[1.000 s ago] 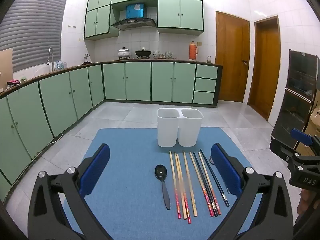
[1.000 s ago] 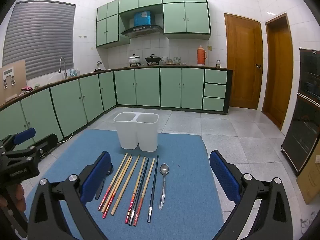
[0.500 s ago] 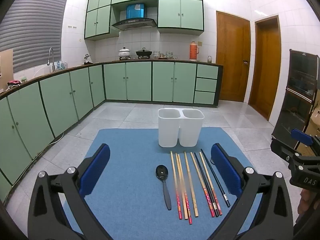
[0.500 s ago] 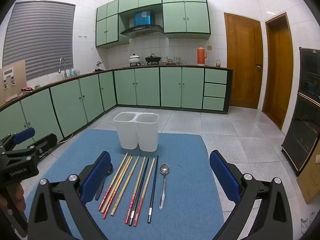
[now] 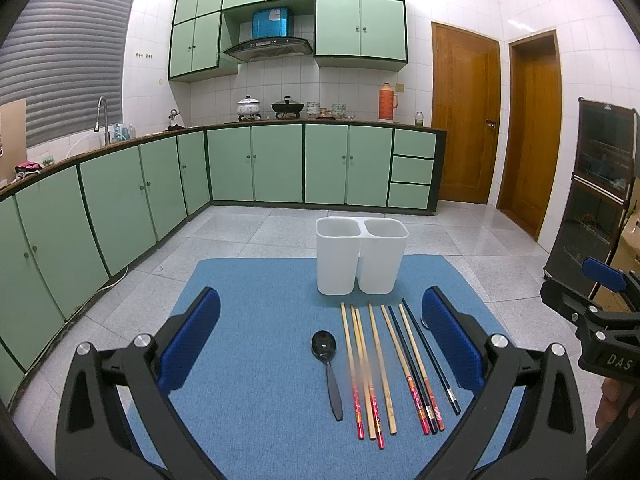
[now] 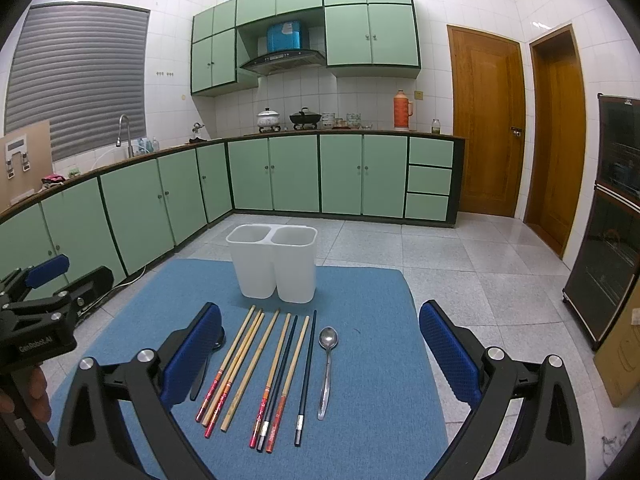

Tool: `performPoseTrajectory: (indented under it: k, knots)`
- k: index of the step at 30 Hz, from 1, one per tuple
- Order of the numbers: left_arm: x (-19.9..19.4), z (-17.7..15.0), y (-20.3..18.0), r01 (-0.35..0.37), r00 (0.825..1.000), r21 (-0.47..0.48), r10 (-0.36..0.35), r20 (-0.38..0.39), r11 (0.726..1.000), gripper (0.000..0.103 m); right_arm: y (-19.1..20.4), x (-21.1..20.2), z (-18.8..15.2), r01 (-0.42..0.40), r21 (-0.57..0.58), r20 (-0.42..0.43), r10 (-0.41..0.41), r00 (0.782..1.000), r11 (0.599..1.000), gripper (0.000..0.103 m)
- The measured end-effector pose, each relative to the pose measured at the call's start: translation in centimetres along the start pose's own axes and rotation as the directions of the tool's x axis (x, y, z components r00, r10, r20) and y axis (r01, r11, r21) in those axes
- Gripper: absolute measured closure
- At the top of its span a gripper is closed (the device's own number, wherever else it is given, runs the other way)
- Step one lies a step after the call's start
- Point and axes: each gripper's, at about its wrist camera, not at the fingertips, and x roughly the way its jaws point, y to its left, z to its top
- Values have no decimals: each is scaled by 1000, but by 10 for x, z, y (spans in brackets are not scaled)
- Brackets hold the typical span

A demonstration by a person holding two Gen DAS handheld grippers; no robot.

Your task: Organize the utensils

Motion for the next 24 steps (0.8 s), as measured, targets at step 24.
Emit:
performPoseTrajectory:
  k: [24]
  knots:
    - [-2, 2, 3, 0, 1000, 2, 0, 1, 1000, 5, -1, 0, 0, -1, 0, -2, 1, 1000, 1000, 6]
